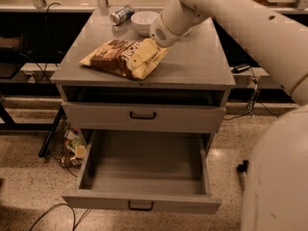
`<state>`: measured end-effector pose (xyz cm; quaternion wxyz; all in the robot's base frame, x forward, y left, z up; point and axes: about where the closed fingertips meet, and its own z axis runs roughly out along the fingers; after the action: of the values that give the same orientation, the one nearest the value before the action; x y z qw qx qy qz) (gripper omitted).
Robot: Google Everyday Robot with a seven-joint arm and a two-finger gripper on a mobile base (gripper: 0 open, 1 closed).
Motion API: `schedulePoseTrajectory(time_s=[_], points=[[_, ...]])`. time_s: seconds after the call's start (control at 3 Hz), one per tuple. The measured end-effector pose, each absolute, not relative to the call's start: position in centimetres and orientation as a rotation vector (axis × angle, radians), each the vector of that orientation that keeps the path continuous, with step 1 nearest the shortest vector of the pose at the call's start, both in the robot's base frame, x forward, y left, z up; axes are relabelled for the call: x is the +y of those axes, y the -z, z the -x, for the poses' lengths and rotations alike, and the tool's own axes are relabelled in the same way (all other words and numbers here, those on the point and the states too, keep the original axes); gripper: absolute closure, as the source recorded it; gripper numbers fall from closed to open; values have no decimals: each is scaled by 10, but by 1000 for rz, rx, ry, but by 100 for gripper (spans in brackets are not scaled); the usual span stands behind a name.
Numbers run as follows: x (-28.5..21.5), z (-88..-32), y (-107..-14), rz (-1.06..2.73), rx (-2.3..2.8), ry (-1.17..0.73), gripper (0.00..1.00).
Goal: Place brown chip bag into middle drawer
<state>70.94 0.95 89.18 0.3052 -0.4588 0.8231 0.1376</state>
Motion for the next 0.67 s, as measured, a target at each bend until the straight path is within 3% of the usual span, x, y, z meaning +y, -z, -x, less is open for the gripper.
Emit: schedulePoseTrajectory(time_s=[0.33, 0.67], points=[[21, -726, -880, 1193, 2193, -362, 0], [34, -736, -872, 1198, 2199, -364, 19]])
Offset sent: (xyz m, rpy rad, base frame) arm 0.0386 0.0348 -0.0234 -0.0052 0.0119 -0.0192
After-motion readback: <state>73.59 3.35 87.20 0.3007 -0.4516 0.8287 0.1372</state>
